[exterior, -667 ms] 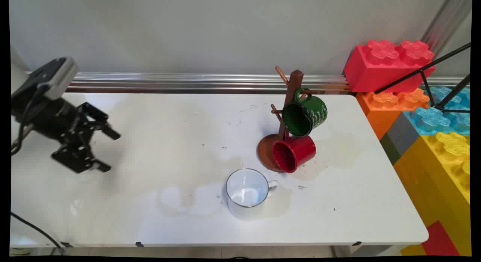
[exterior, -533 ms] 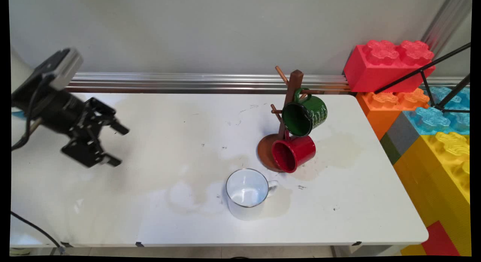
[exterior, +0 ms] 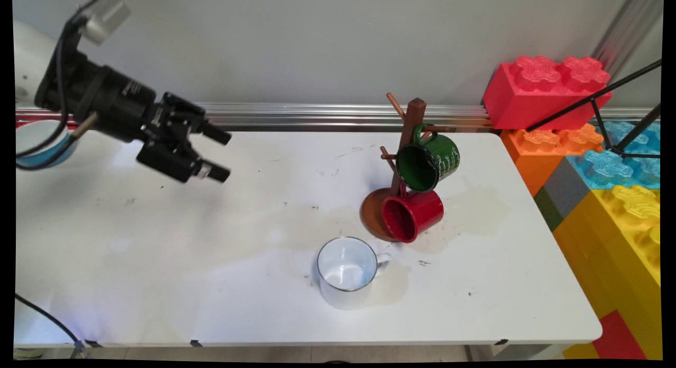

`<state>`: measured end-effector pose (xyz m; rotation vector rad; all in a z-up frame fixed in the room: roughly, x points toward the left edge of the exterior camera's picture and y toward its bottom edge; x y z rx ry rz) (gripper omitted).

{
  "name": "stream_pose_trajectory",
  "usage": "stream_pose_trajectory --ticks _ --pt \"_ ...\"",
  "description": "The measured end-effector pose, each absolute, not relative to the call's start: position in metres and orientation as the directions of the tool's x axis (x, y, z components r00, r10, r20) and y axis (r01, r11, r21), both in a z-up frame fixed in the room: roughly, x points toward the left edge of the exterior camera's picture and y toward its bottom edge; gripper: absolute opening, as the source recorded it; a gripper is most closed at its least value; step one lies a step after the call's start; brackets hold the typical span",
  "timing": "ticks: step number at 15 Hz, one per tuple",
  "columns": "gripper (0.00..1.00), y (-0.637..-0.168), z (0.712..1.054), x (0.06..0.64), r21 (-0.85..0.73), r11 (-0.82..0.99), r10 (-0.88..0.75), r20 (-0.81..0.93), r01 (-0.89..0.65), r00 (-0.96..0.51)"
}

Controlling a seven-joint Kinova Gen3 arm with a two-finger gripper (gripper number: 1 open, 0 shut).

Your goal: Pick up the green mug from the rack

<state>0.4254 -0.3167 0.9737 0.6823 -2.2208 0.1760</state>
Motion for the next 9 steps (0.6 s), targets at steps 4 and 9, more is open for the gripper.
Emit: stream_pose_trajectory --ticks 4,9 --pt "1.00 -0.323 0.984 0.410 0.121 0.841 -0.407 0.783 -0.527 -0.469" --pt "1.00 -0.325 0.990 0.383 0.152 0.837 -0.416 0.801 -0.525 -0.431"
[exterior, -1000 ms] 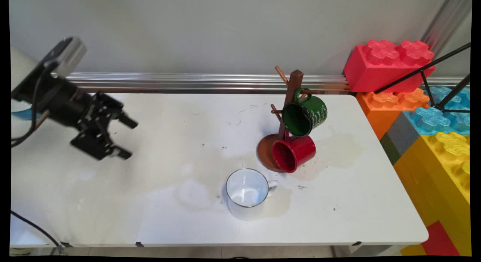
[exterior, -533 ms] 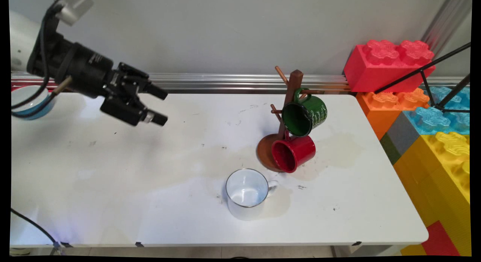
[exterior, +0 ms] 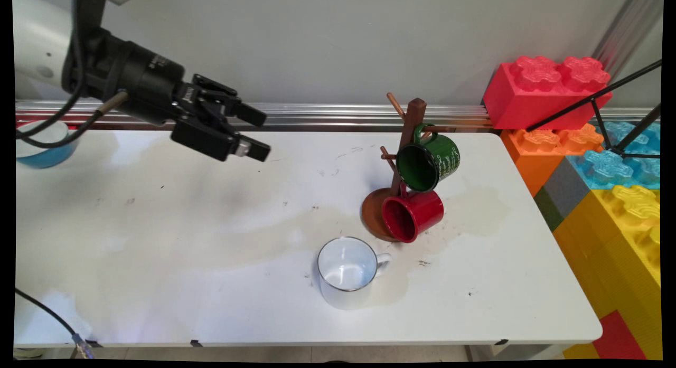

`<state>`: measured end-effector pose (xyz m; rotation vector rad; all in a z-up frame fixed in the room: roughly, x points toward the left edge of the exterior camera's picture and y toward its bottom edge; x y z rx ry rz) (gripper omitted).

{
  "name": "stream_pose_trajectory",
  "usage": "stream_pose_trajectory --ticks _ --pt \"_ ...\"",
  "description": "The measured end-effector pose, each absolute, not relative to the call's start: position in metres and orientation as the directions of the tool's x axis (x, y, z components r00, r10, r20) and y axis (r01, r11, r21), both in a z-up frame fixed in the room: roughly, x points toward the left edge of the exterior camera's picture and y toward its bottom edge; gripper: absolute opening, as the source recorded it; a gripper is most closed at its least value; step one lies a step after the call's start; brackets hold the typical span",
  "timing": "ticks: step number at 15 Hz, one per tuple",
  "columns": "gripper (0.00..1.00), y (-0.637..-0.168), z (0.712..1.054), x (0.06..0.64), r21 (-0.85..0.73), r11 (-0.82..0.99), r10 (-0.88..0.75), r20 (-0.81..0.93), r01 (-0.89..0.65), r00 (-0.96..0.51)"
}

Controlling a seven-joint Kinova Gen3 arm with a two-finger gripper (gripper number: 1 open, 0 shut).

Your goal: Pick up the green mug from the rack

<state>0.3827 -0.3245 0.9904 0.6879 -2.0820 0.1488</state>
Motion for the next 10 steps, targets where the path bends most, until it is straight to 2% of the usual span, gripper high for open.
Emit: stream_pose_trajectory --ticks 10 --pt "1.00 -0.333 0.998 0.292 0.218 0.757 -0.534 0.749 -0.616 -0.391"
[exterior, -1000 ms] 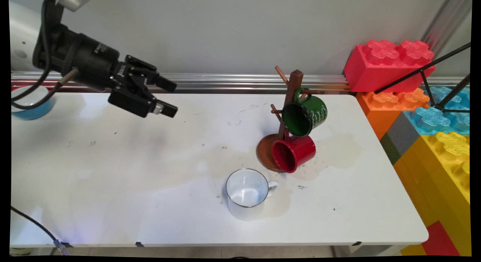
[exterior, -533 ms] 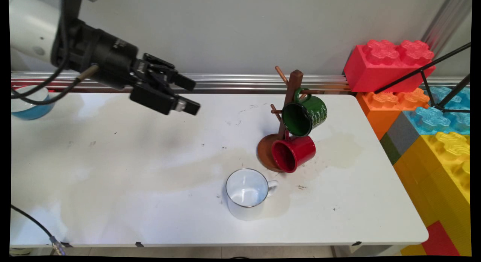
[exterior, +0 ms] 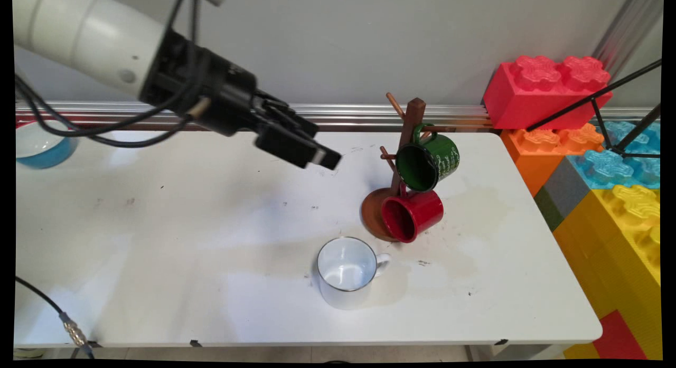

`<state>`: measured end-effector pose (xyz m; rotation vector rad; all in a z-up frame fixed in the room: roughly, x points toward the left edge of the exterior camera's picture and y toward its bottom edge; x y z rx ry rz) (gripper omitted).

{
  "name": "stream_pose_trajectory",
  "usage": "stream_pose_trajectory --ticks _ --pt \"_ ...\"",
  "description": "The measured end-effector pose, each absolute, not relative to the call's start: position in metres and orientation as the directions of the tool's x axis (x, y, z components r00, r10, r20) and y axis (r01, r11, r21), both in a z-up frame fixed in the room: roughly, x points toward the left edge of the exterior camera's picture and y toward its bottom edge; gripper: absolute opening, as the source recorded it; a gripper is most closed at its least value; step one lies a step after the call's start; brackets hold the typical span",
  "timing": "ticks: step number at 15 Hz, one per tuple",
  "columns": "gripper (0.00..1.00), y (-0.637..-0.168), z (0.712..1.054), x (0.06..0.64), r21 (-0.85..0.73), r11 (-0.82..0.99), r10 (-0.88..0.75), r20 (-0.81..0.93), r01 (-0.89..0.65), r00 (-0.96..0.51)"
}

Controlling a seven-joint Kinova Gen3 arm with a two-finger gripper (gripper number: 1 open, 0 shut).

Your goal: Pick up the green mug from the rack

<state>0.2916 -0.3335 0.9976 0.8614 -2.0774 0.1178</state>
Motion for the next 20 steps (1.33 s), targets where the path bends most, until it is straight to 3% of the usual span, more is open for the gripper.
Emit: stream_pose_trajectory --ticks 12,20 --pt "1.00 -0.355 0.995 0.203 0.291 0.629 -0.666 0.680 -0.721 -0.307" --pt "1.00 -0.364 0.964 0.162 0.349 0.533 -0.742 0.630 -0.771 -0.228"
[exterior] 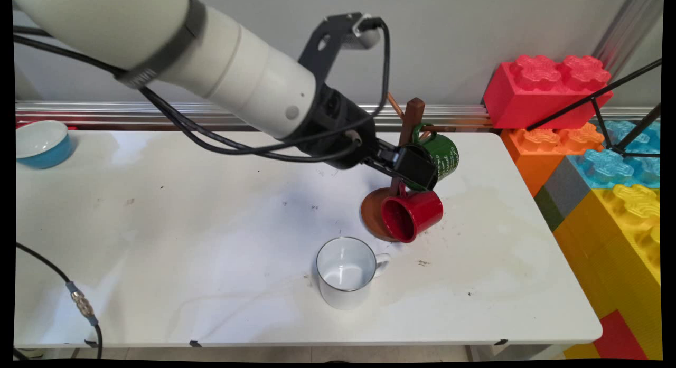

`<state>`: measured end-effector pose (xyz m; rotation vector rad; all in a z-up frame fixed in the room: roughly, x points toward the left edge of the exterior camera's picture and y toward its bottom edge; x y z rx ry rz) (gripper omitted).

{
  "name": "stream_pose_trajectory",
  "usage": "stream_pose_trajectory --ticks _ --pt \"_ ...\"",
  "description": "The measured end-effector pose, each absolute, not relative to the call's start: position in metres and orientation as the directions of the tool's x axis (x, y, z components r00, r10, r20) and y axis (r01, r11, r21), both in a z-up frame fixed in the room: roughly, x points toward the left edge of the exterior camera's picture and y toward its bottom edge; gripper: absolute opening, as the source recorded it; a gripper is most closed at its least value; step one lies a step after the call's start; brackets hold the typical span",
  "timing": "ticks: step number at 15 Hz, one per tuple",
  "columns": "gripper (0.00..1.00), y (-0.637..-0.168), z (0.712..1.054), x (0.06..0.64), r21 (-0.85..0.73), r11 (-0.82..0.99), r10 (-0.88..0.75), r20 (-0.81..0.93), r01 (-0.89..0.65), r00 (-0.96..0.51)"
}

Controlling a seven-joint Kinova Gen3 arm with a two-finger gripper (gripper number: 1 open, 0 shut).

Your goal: Pick up the green mug from the rack

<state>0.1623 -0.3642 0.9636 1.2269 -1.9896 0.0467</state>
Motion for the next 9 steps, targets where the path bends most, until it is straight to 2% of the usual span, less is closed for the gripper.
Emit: stream_pose_trajectory --ticks 9 --pt "1.00 -0.387 0.930 0.135 0.383 0.472 -0.759 0.635 -0.794 -0.145"
